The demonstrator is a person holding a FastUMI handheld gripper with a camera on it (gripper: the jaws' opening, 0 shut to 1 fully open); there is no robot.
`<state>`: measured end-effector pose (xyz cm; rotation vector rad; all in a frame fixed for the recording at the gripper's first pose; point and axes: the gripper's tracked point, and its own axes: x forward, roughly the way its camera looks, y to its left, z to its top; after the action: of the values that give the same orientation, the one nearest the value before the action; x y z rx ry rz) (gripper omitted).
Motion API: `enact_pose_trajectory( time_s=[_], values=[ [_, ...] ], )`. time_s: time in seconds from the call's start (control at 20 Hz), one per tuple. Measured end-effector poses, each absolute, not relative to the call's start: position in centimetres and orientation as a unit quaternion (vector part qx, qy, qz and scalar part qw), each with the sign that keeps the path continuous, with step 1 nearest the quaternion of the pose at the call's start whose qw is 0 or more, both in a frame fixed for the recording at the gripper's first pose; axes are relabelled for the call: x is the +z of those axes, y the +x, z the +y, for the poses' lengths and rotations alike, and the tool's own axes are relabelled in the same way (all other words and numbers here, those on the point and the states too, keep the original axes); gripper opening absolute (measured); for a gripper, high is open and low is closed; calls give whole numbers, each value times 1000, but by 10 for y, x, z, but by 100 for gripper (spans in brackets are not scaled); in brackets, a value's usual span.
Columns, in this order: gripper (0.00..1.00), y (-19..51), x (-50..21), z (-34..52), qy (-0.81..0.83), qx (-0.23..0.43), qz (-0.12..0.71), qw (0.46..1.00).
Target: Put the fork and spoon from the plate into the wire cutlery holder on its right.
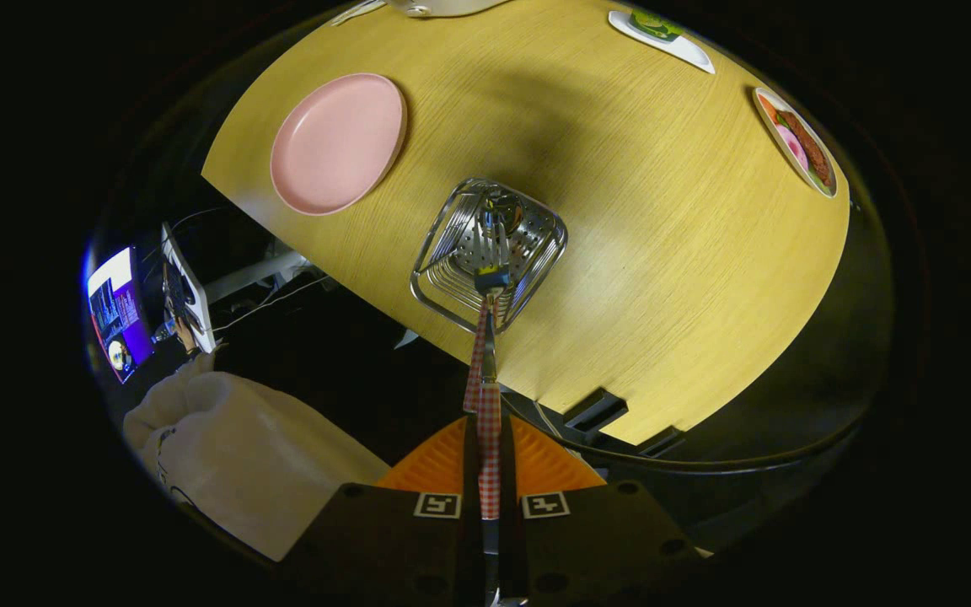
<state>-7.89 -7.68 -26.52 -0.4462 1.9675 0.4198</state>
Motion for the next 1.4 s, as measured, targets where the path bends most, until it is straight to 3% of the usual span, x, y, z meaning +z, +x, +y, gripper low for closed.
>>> enact_pose_trajectory(
  time_s=[0.45,0.5,0.55,0.6,0.65,0.7,0.8,1.4],
  values=[
    [17,-63,-281,-68,-191,181,833,487],
    [37,-60,-282,-68,-191,182,827,496],
    [51,-58,-282,-70,-188,184,823,504],
    [79,-57,-277,-69,-181,183,821,509],
    [91,-58,-275,-68,-172,182,818,518],
    [95,-58,-270,-67,-165,184,813,527],
    [100,-59,-262,-66,-153,190,795,555],
    [100,-11,-178,-13,40,186,584,789]
  ],
)
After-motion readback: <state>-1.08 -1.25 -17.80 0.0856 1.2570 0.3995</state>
